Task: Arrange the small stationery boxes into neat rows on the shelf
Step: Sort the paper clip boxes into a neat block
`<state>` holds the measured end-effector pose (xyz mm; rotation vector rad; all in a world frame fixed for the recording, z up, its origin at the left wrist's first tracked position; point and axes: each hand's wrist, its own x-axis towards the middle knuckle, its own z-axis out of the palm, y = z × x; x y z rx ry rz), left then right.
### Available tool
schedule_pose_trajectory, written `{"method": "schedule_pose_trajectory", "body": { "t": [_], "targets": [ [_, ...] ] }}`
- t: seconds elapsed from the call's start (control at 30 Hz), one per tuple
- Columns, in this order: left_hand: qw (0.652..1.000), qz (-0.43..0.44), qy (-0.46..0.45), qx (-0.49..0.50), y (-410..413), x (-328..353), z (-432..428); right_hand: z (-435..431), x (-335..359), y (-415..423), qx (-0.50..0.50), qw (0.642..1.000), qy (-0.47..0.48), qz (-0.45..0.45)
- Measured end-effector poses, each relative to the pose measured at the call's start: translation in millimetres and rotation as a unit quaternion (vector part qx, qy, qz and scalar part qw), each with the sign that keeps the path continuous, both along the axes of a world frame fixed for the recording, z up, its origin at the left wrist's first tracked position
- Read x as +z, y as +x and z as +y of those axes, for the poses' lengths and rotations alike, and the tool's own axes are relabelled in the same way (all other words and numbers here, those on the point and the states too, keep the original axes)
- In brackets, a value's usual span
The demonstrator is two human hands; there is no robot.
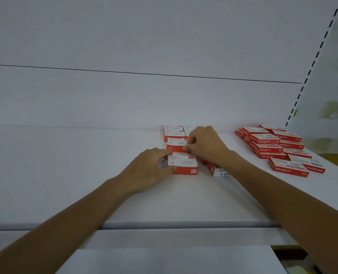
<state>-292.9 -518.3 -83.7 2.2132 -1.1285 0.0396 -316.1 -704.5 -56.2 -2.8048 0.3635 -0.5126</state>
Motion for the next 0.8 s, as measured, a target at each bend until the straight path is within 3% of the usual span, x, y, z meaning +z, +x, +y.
{"method": "schedule_pose_trajectory", "body": {
  "t": [0.13, 0.57, 0.73, 0.8],
  "targets": [
    [1.0, -0.003, 0.007, 0.009, -1, -1, -1, 4, 5, 10, -0.003, 1.0, 0.001, 0.022],
    [1.0, -0.025, -0.005, 0.001, 1, -3, -2, 6, -1, 10, -0.004, 0.998, 0.055, -0.025],
    [0.999, -0.039, -0.003, 0.008, 1, -4, 0, 6, -2, 7, -0.022, 0.999, 0.028, 0.012],
    [0.999, -0.034, -0.006, 0.009, 0, -3, 1, 5, 0, 2, 0.001, 0.998, 0.06, 0.006]
  ]
}}
